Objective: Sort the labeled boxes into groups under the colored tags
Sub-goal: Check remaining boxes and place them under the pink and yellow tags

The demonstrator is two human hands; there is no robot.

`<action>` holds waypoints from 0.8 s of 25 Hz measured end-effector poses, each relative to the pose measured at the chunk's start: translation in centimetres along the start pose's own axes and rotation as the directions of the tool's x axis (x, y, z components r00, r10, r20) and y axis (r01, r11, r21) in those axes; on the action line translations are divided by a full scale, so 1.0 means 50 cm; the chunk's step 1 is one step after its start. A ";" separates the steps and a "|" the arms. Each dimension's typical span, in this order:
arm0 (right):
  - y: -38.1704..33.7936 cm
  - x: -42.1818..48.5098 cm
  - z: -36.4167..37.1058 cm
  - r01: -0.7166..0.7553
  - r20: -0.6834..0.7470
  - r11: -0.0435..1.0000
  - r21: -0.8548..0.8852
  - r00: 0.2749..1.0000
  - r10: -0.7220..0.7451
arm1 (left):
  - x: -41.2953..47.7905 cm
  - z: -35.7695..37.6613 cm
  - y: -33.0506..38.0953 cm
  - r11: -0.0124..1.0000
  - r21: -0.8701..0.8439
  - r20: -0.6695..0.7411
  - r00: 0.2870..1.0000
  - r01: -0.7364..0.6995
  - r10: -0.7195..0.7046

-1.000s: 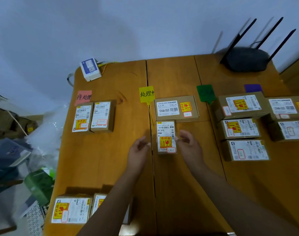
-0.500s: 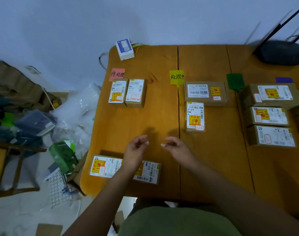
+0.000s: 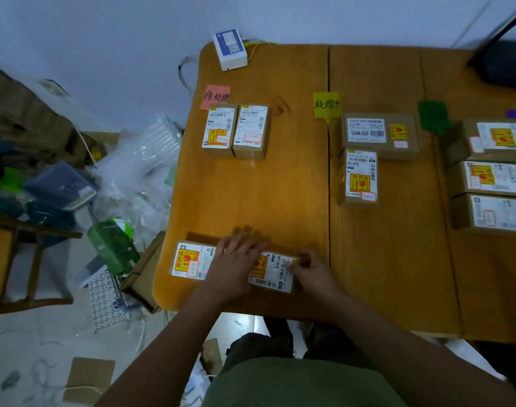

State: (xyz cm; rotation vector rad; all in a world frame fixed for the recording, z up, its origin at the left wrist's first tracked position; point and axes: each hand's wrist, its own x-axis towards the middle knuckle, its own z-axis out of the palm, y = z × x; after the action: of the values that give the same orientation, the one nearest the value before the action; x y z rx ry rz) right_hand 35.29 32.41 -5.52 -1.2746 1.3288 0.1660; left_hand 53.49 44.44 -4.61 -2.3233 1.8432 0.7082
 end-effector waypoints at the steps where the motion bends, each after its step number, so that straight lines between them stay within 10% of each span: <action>1: 0.000 -0.001 -0.002 0.010 0.000 0.999 0.032 1.000 -0.010 | 0.002 0.001 -0.001 1.000 -0.022 -0.014 1.000 0.012 -0.012; 8: -0.102 -0.075 -0.091 0.228 -0.057 0.922 0.313 0.973 -0.222 | 0.021 -0.136 0.098 0.717 -0.683 -0.200 0.909 0.139 -0.367; 12: -0.195 -0.155 -0.174 0.391 -0.139 0.822 0.415 0.920 -0.367 | 0.036 -0.243 0.204 0.656 -0.749 -0.353 0.895 -0.094 -0.274; 16: -0.278 -0.247 -0.298 0.519 -0.219 0.741 0.426 0.854 -0.472 | 0.053 -0.379 0.253 0.277 -0.924 -0.334 0.912 -0.265 -0.240; 20: -0.337 -0.322 -0.389 0.630 -0.188 0.676 0.381 0.769 -0.611 | 0.066 -0.495 0.294 0.193 -0.913 -0.396 0.898 -0.361 -0.193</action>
State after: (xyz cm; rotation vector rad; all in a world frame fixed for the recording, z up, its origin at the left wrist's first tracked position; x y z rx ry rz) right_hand 30.13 20.22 21.80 -1.2772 0.8244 -0.6175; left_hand 47.58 28.89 19.12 -3.3374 1.9365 2.1361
